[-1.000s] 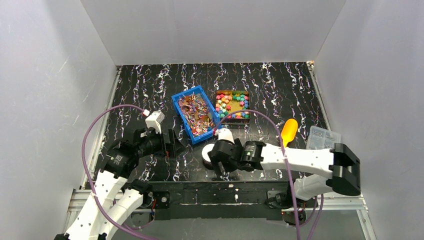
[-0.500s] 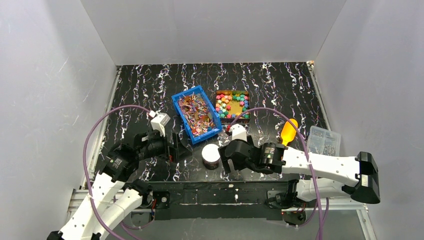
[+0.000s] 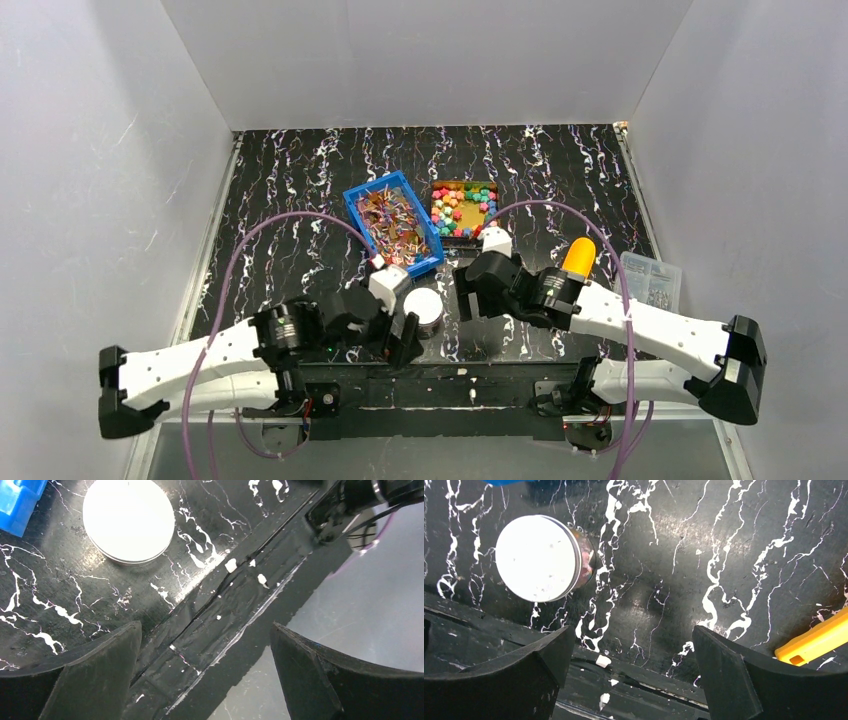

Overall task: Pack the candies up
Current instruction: Screw the bottle lid onto the packing bottle.

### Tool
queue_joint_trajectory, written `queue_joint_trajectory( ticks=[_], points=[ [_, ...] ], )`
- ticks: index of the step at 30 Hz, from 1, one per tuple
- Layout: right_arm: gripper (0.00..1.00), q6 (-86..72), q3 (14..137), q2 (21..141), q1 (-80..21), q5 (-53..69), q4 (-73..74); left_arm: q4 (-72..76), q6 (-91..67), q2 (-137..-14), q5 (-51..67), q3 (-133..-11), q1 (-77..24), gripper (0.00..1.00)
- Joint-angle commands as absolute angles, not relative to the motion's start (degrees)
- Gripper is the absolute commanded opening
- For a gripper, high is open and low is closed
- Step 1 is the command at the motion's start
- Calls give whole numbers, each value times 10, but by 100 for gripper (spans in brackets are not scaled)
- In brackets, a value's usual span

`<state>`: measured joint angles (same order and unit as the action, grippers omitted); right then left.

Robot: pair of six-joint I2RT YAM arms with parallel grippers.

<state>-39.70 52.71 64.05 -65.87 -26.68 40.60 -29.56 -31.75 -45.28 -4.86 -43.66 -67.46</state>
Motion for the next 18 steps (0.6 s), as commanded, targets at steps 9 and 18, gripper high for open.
queue_joint_trajectory(
  ticks=[9, 18],
  points=[
    [95, -335, 519, 621, -579, -173, 336, -123, -357, -570, -320, -335, -846, 99],
    [95, -318, 492, 621, -554, -140, 308, 50, -334, -604, -364, -232, -850, 99]
  ],
)
